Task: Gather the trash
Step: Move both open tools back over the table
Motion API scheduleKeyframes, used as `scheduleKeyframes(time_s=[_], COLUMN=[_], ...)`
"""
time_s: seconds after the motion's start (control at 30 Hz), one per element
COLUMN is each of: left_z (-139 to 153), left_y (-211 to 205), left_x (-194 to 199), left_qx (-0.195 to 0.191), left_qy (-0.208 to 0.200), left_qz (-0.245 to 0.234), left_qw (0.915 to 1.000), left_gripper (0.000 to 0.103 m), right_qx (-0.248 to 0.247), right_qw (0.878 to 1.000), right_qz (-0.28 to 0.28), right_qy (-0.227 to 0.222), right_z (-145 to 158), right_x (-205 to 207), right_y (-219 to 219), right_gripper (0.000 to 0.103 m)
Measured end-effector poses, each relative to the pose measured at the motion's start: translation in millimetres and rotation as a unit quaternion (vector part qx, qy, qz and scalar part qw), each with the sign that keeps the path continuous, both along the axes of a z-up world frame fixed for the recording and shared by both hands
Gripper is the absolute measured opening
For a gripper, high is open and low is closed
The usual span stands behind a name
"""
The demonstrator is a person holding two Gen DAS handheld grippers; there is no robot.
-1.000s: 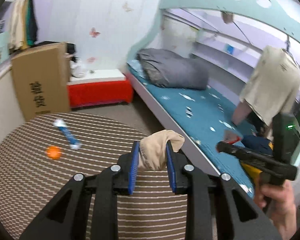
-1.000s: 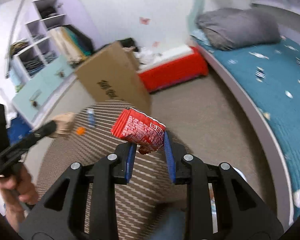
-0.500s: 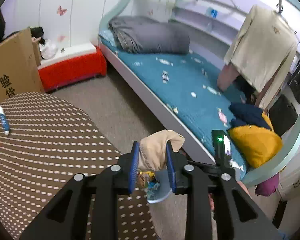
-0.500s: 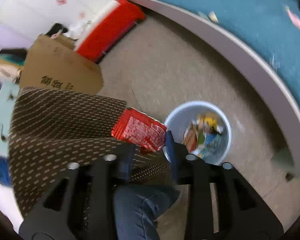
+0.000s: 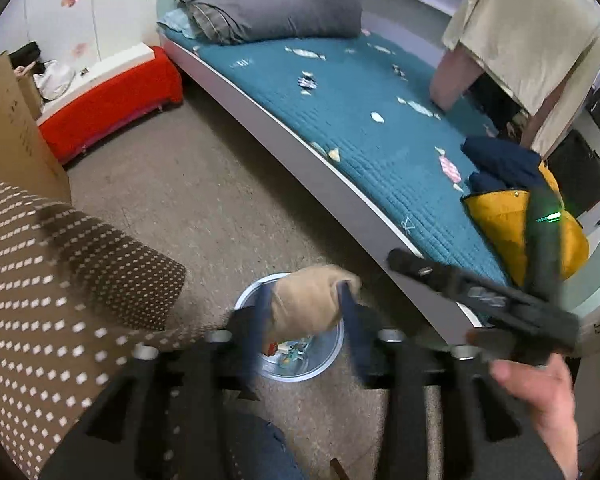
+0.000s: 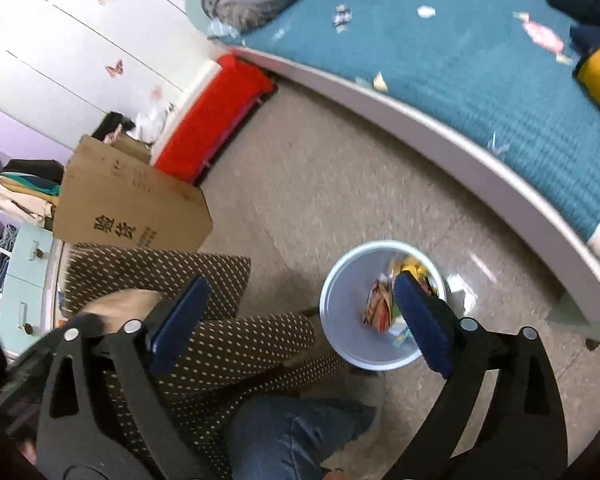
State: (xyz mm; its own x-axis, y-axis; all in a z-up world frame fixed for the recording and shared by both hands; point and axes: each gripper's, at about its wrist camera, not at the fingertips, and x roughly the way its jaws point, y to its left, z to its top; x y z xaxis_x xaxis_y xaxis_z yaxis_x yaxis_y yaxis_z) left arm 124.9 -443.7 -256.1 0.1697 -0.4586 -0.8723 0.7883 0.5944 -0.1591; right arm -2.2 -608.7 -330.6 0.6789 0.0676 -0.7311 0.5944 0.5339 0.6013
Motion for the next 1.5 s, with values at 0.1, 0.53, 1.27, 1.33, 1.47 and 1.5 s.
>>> scheduleKeyframes(time_s=[0.1, 0.53, 1.27, 1.33, 1.47, 1.5], left_z=[4.7, 60.8, 129.9, 129.8, 125.8, 124.5], left_y=[-1.8, 37.7, 183.6, 203.8, 244.1, 252.2], left_x=[-0.4, -1.5, 30.7, 41.3, 63.4, 67.7], left_qx=[-0.003, -0.053, -0.114, -0.114, -0.105, -0.102], left_qy=[-0.029, -0.082, -0.169, -0.172, -0.179, -0.180], left_qz=[0.012, 0.051, 0.176, 0.198, 0.234, 0.241], left_qw=[0.9995, 0.9939, 0.9630, 0.9583, 0.9498, 0.9481], left_gripper=[0.090, 0.092, 0.093, 0.093, 0.093, 0.093], right_qx=[-0.013, -0.059, -0.198, -0.207, -0.213, -0.214], right_qw=[1.000, 0.998, 0.965, 0.959, 0.950, 0.948], right_qz=[0.001, 0.014, 0.164, 0.186, 0.221, 0.229], right_qy=[-0.011, -0.011, -0.049, -0.051, -0.057, -0.057], right_z=[14.5, 52.5, 173.2, 177.2, 181.0, 181.6], right_x=[-0.6, 13.1, 110.8, 128.2, 160.7, 168.1], right_y=[-0.6, 31.5, 168.1, 186.9, 219.1, 226.2], right_gripper=[0.097, 0.097, 0.097, 0.097, 0.097, 0.097])
